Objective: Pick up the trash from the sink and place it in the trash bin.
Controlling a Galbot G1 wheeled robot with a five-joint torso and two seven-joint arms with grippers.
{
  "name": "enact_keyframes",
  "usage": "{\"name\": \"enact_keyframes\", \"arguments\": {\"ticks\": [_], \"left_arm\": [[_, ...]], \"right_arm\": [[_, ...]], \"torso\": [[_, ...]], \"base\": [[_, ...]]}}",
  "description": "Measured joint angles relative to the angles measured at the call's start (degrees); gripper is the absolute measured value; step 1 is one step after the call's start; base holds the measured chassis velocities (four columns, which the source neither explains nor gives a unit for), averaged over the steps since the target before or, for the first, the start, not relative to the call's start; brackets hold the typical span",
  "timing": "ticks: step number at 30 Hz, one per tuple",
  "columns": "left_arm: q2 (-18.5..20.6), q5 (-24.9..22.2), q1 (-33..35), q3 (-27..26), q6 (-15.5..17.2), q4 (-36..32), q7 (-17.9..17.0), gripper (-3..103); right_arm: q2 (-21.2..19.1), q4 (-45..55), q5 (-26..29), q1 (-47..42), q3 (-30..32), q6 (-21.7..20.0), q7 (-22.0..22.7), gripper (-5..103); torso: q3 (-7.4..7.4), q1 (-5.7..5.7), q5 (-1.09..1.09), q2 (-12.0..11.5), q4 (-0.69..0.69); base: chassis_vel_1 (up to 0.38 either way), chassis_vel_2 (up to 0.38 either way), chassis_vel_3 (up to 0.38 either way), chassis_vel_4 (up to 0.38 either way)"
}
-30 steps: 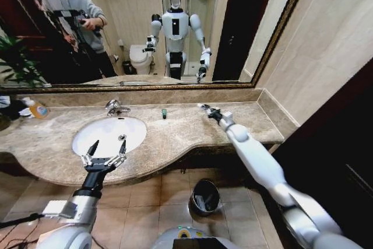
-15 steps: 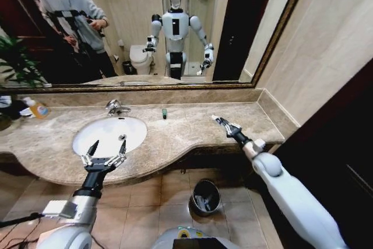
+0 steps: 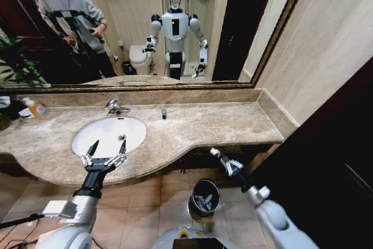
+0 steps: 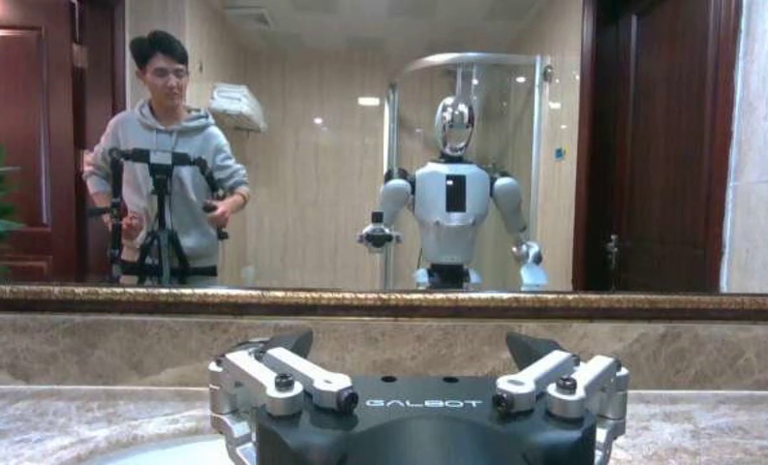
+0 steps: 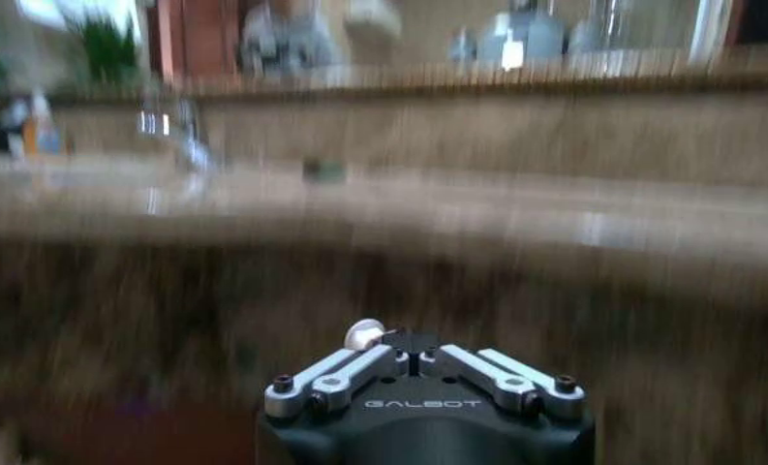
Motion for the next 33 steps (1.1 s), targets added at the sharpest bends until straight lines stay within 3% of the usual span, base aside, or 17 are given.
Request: {"name": "enact_keyframes", "arguments": {"ticks": [7,9,18,25,33], "left_arm": [[0.0,0.0,0.0,0.0,0.0,0.0,0.0,100],[0.0,0.0,0.0,0.0,0.0,0.0,0.0,100],[0.0,0.0,0.0,0.0,0.0,0.0,0.0,100],[0.0,0.0,0.0,0.0,0.0,0.0,0.0,100],[0.0,0.0,0.0,0.0,0.0,0.0,0.0,100]], "right_arm": [[4.1,-12.5,-9.0,3.9,-3.6,-2.0,1.2,0],[7.1,-18.7,-13.8,6.8,-4.2,-2.3,1.0,0],[14.1,-38.5,-25.4,16.8,-4.5,-0.7,1.0,0],[15.8,-43.8,-28.0,20.9,-4.0,-2.0,2.0,0],[14.3,-45.2,-30.1,22.8,-3.4,-2.9,2.8,-2]], "torso": [[0.00,0.00,-0.01,0.0,0.00],[0.00,0.01,0.00,0.0,0.00],[0.01,0.01,0.00,0.0,0.01],[0.01,0.01,0.00,0.0,0.00],[0.01,0.01,-0.02,0.0,0.00]], "base": [[0.000,0.000,0.000,0.000],[0.000,0.000,0.000,0.000],[0.000,0.000,0.000,0.000],[0.000,0.000,0.000,0.000],[0.000,0.000,0.000,0.000]]}}
